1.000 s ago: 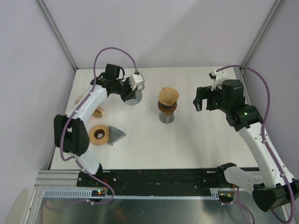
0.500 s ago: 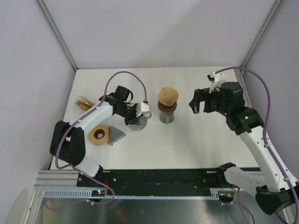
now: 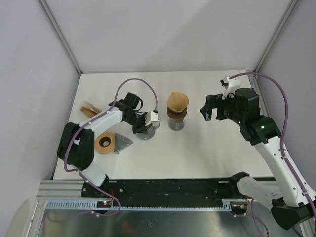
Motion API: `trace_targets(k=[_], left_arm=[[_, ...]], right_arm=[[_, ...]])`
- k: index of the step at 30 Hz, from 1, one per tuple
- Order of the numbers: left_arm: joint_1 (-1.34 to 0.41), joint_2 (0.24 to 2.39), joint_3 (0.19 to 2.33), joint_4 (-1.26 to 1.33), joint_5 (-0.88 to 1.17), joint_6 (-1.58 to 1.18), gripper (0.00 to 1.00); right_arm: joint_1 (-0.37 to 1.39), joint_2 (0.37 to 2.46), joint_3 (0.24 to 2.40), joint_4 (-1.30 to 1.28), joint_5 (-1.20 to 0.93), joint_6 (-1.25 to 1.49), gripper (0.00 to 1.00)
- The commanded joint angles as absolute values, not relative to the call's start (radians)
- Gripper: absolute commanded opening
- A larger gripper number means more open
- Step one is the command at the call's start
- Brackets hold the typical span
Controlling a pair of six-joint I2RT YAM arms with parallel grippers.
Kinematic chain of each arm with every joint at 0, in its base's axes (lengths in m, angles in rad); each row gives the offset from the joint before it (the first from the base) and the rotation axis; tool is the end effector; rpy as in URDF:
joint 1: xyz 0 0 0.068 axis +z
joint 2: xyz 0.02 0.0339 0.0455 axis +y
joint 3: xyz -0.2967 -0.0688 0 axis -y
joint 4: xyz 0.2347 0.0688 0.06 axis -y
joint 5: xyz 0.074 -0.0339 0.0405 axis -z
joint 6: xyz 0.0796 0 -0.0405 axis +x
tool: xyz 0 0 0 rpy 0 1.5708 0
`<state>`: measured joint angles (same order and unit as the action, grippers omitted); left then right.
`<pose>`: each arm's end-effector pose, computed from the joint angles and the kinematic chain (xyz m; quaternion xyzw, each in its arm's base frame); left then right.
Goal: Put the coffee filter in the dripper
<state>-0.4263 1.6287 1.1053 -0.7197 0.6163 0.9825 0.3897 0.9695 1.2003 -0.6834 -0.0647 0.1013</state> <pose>0.2679 -0.1722 0.2128 0.6465 0.6843 -0.2451 0.2316 0.1876 0.0826 0.4032 -0.1387 0.8360 0.1554 0.5076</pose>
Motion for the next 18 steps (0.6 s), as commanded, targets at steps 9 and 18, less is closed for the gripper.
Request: trace_targets(k=[9,18], left_arm=[[-0.435,1.579,1.112,-0.693,0.649,1.011,0.51],[-0.410,1.391,1.163,-0.695,0.624,0.809,0.70]], right_arm=[[0.394,0.967,1.206,-0.659,-0.051,0.099,0.99],[0.397,0.977,1.205,-0.667,-0.069,0.092,0.99]])
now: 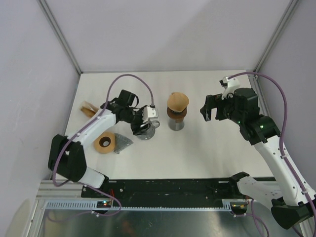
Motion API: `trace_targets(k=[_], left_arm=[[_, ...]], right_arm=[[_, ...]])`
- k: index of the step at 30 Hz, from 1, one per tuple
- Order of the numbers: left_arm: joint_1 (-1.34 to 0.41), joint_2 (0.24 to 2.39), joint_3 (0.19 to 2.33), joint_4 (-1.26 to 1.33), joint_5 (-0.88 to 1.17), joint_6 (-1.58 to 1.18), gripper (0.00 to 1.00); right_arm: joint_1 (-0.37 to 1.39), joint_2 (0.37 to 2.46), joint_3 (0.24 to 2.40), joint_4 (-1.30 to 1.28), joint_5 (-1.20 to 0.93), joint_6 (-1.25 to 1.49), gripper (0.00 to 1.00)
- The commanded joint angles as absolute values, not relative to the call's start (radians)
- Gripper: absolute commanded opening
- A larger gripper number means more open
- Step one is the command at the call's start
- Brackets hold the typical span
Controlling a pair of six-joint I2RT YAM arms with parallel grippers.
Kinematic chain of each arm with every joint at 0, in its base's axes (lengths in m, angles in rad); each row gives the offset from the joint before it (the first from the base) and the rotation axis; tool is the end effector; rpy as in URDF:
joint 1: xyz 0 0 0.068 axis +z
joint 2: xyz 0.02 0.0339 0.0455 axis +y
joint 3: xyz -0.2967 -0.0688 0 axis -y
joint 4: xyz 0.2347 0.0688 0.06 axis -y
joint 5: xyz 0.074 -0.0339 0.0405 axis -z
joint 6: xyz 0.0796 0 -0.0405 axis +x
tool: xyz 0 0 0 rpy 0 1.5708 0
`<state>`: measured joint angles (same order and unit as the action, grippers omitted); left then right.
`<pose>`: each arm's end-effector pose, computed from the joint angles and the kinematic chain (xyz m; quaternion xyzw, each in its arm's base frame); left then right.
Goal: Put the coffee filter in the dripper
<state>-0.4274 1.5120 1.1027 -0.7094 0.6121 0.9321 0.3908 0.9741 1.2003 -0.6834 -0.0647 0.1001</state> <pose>0.2564 -0.1670 0.2462 0.6367 0.6803 -0.2310 0.2803 0.1887 0.0833 0.4023 -0.1398 0.8371 0.1550 0.5057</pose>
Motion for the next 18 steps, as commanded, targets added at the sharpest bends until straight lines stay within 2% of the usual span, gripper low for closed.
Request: trace_targets(k=[1,6,14,16,18], left_arm=[[-0.399,1.368,1.168,-0.695,0.627,0.781,0.71],[-0.273,1.233,1.171,-0.704,0.637,0.643,0.78],[0.031,1.136,1.117,-0.818,0.496,0.575,0.84],[0.108,1.138,1.070,-0.825,0.465,0.583,0.94],[0.168,1.147,1.016,-0.826,0.447,0.599,0.98]], right_arm=[[0.397,0.978,1.204,-0.670,-0.068,0.093,0.99],[0.398,0.970,1.191,-0.671,-0.046,0.110,0.99],[0.394,0.901,1.081,-0.607,-0.028,0.120,0.99],[0.393,0.891,1.060,-0.592,-0.034,0.116,0.99],[0.393,0.888,1.047,-0.584,-0.039,0.109,0.99]])
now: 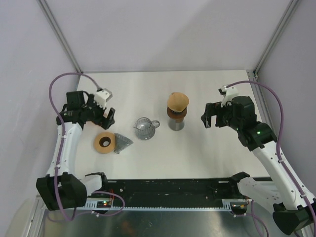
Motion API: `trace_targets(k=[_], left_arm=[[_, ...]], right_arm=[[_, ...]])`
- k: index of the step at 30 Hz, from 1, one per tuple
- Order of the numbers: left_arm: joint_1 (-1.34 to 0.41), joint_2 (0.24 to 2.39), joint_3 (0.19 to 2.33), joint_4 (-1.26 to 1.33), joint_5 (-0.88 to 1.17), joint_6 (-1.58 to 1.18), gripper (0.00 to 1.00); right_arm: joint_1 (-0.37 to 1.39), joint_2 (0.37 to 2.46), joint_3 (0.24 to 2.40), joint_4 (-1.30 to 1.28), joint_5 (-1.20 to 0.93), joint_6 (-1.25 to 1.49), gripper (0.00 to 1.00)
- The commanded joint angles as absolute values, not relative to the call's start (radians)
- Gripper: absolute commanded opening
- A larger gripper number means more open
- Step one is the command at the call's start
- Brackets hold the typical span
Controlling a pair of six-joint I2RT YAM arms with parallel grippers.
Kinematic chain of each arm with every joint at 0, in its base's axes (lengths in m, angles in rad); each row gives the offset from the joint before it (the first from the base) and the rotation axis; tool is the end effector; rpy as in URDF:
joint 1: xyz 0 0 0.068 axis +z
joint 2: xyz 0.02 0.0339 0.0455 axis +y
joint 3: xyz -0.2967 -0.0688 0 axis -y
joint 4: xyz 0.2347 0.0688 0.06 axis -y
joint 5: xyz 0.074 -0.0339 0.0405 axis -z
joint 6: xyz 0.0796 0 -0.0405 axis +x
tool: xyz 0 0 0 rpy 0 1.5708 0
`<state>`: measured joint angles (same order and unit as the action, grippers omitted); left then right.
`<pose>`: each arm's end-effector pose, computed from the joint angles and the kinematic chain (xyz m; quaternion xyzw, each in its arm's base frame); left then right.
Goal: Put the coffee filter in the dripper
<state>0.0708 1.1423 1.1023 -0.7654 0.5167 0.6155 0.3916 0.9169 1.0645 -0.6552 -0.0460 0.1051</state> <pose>0.2350 -0.0228 0.3307 0.3331 0.8382 -0.1017 0.4197 0.1807 0.0786 0.3682 -0.1346 0.8513 0.1438 0.4864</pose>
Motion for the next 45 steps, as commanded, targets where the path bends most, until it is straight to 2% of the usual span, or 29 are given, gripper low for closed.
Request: trace_targets(k=[1,8,18,22,27,31,36,38,45], left_arm=[[0.194,1.156,0.986,-0.825,0.442,0.616,0.99],[0.317,1.232,0.837,-0.711,0.349,0.671,0.98],[0.328,1.282,0.723,-0.532,0.237,0.683,0.82],[0.331,1.337,0.702,-0.492,0.249,0.675,0.77],[0.331,1.398,0.693,-0.475,0.284,0.666,0.66],[0.331,1.436,0.687,-0.474,0.297,0.668,0.50],[0.333,1.415,0.683,-0.478,0.316,0.670,0.14],[0.335,1.396,0.684,-0.485,0.314,0.674,0.04],[0.352,1.319,0.728,-0.565,0.313,0.689,0.00]], right_arm=[[0.393,0.887,1.042,-0.581,-0.039,0.104,0.99],[0.390,0.883,1.026,-0.573,-0.034,0.103,0.99],[0.381,0.871,1.013,-0.560,-0.051,0.110,0.99],[0.379,0.870,1.012,-0.560,-0.053,0.109,0.99],[0.378,0.870,1.011,-0.563,-0.051,0.109,0.99],[0.377,0.868,1.012,-0.562,-0.051,0.107,0.99],[0.375,0.872,1.012,-0.564,-0.051,0.105,0.99],[0.376,0.875,1.011,-0.565,-0.050,0.104,0.99],[0.376,0.888,1.011,-0.567,-0.047,0.102,0.99]])
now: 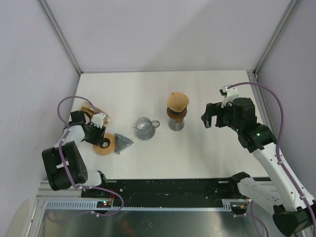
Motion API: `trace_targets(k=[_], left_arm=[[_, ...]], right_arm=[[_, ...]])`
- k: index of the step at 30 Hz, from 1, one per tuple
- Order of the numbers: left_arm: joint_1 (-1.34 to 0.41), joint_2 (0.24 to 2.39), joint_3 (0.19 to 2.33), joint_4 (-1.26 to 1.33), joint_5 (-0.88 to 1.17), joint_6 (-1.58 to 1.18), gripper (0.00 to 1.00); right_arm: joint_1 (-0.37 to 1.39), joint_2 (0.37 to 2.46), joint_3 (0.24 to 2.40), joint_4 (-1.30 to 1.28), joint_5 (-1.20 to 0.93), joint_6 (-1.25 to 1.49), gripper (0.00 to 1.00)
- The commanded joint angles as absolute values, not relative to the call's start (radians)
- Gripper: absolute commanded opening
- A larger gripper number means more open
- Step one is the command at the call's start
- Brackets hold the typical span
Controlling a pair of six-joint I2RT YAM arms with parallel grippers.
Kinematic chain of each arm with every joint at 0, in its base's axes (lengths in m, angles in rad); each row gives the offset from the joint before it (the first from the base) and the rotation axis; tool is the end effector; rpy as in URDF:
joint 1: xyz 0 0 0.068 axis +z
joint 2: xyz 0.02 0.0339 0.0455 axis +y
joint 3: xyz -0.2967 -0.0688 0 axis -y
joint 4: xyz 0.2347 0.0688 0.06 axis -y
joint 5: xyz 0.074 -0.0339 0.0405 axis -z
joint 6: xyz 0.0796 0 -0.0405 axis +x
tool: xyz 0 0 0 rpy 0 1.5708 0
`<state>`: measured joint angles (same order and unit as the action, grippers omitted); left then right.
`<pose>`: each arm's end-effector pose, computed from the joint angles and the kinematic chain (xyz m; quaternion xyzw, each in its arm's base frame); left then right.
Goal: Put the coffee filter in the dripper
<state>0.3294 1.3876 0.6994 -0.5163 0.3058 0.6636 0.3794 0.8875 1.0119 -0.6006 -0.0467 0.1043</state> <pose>0.2339 0.0546 0.1625 0.1890 0.9537 -0.0459 0.2296 0.1793 0.0755 0.3619 -0.1291 0.8440 0.1440 0.5003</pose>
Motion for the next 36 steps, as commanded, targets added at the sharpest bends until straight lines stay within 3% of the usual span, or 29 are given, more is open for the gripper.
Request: trace_targets(k=[1,14,19,28,36], left_arm=[[0.355,1.306,0.737,-0.573,0.313,0.689,0.00],[0.359,1.192,0.885,-0.710,0.355,0.688,0.00],[0.342,1.190,1.032,-0.804,0.450,0.642,0.00],[0.054,1.292,1.245,-0.879,0.455,0.554,0.00],[-0.234,1.506,1.377,-0.880,0.418,0.516,0.00]], right_arm=[[0.376,0.890,1.011,-0.566,-0.047,0.101,0.99],[0.373,0.895,1.011,-0.566,-0.043,0.097,0.99],[0.373,0.894,1.011,-0.567,-0.042,0.095,0.99],[0.370,0.899,1.011,-0.575,-0.036,0.094,0.99],[0.370,0.909,1.012,-0.580,-0.031,0.092,0.99]])
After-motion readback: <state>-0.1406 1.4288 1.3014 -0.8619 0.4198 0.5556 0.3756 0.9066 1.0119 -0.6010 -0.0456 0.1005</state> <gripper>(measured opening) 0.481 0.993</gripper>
